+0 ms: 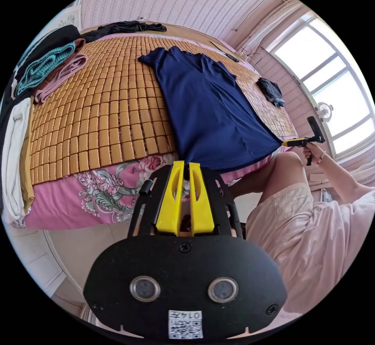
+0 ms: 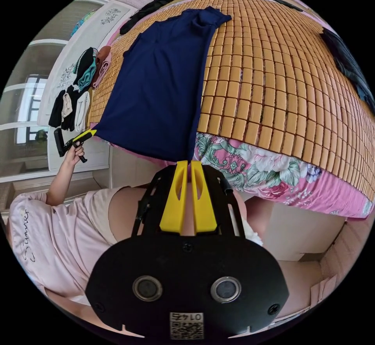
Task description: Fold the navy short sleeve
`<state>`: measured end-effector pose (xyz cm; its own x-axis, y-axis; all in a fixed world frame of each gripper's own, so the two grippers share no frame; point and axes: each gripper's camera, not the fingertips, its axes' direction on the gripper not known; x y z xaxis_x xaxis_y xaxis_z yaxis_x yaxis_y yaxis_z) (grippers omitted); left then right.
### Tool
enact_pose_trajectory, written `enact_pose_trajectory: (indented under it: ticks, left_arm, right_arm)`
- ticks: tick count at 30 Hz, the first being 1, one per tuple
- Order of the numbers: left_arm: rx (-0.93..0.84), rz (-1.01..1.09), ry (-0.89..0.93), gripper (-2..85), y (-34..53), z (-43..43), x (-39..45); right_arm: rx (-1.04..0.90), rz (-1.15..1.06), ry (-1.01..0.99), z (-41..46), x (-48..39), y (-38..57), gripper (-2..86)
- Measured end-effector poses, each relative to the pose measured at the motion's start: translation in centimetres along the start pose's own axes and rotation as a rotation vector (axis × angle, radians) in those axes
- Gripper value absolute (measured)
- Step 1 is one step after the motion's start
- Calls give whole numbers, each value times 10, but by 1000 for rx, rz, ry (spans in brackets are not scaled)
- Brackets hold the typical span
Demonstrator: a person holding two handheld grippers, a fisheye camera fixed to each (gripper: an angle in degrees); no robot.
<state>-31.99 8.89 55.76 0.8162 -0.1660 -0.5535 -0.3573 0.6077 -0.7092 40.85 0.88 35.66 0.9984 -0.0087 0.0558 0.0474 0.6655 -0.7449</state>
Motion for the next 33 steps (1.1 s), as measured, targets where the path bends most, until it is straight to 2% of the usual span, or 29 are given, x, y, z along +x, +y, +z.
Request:
enact_pose_trajectory:
  ticks: [7, 10, 16, 21, 24, 27, 33]
  left_arm:
    - [-12, -69, -68, 25, 19, 12, -4]
    - [50, -72, -22, 17, 24, 8, -5]
    - [115, 1, 21, -4, 4, 12, 30]
    - [102, 116, 19, -7, -41, 35, 88]
    - [102, 178, 0, -7, -74, 62, 127]
    - [179, 257, -74, -8, -117, 94, 166]
    - [316, 186, -82, -1, -250, 164, 226]
  right_arm:
    - [17, 50, 85, 3, 1, 11, 21]
    - [38, 66, 117, -6, 2, 27, 29]
    - [298, 33, 180, -46, 8, 73, 87]
    - [382, -22, 214, -60, 39, 74, 81]
    - [421, -58, 196, -56, 74, 47, 78]
    - [429, -75, 181, -48, 119, -7, 86]
    - [399, -195, 47, -25, 172, -109, 87]
